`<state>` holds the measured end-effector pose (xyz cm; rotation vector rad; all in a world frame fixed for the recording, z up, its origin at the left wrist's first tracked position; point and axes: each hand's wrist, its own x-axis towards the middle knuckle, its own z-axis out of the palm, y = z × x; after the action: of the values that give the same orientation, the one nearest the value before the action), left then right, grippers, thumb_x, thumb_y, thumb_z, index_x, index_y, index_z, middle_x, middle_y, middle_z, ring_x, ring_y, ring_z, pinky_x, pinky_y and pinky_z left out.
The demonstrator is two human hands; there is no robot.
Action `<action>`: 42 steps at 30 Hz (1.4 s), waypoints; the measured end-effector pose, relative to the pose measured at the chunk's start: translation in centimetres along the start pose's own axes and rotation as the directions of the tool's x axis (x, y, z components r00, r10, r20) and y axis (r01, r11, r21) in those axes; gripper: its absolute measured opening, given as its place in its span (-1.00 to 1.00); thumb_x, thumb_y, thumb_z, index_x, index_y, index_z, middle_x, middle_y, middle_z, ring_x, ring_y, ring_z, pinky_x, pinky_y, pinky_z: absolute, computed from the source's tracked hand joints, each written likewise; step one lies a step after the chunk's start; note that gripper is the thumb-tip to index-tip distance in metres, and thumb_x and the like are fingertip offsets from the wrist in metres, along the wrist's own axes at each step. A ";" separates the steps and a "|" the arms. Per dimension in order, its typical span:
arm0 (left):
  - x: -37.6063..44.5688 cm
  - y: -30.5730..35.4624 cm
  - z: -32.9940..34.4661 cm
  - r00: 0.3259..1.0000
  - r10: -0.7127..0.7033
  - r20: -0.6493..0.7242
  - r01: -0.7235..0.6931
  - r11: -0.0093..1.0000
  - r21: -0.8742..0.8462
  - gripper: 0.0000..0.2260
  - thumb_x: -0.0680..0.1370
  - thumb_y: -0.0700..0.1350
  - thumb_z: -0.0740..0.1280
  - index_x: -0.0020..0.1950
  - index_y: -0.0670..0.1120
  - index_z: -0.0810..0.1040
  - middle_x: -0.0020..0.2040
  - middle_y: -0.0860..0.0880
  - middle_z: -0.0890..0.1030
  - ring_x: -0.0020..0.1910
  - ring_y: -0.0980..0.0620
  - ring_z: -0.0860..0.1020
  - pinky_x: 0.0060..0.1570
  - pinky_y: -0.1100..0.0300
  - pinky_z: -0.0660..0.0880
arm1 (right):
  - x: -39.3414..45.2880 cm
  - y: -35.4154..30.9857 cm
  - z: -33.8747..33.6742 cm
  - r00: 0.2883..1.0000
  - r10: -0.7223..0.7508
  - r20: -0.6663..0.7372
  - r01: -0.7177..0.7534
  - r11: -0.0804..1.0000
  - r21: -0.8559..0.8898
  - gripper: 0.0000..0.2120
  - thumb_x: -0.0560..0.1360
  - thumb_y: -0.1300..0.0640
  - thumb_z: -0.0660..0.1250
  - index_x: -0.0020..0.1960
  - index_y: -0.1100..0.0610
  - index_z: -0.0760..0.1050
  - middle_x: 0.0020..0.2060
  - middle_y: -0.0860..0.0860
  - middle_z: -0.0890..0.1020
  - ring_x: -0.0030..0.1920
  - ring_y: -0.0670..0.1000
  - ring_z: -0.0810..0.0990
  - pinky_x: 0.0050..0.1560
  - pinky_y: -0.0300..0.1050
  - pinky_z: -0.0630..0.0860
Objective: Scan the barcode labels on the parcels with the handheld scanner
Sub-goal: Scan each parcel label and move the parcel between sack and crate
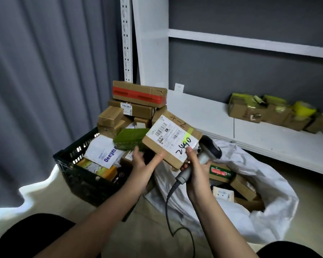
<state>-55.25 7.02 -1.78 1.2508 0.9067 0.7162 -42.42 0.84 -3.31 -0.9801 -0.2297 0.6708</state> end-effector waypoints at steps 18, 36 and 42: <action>2.7 -0.6 -4.1 0.992 -0.105 -0.074 0.101 0.993 -0.056 -0.32 0.49 -0.13 0.44 0.50 0.01 0.17 0.20 -0.05 0.55 0.11 -0.09 0.58 0.21 -0.02 0.49 | -3.6 -2.3 -1.7 0.983 0.053 0.174 0.017 0.925 -0.379 -0.87 0.55 0.19 0.35 -0.04 0.13 0.38 -0.49 0.00 0.37 -0.56 -0.03 0.26 -0.47 -0.16 0.15; 3.8 -1.8 -6.8 0.984 -0.098 -0.146 0.096 0.995 -0.017 -0.51 0.46 -0.20 0.46 0.34 -0.13 0.37 0.08 -0.04 0.58 0.16 -0.05 0.57 0.18 0.04 0.52 | -5.6 -2.5 -1.7 0.900 0.164 0.404 0.048 0.884 -0.465 -0.73 0.38 0.06 0.37 -0.17 0.20 0.34 -0.54 0.02 0.36 -0.57 -0.01 0.23 -0.46 -0.14 0.16; 4.1 -1.9 -6.7 0.987 -0.091 -0.135 0.088 0.996 -0.027 -0.53 0.46 -0.18 0.47 0.31 -0.11 0.39 0.13 -0.08 0.59 0.13 -0.04 0.59 0.13 0.08 0.54 | -5.9 -2.3 -1.4 0.903 0.203 0.379 0.000 0.882 -0.472 -0.73 0.55 0.20 0.33 -0.26 0.18 0.31 -0.56 0.01 0.34 -0.57 -0.02 0.22 -0.52 -0.24 0.19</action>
<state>-59.22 13.34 -4.86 1.1455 1.0581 0.7453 -45.37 -4.63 -1.47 -1.3048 -0.7521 0.9514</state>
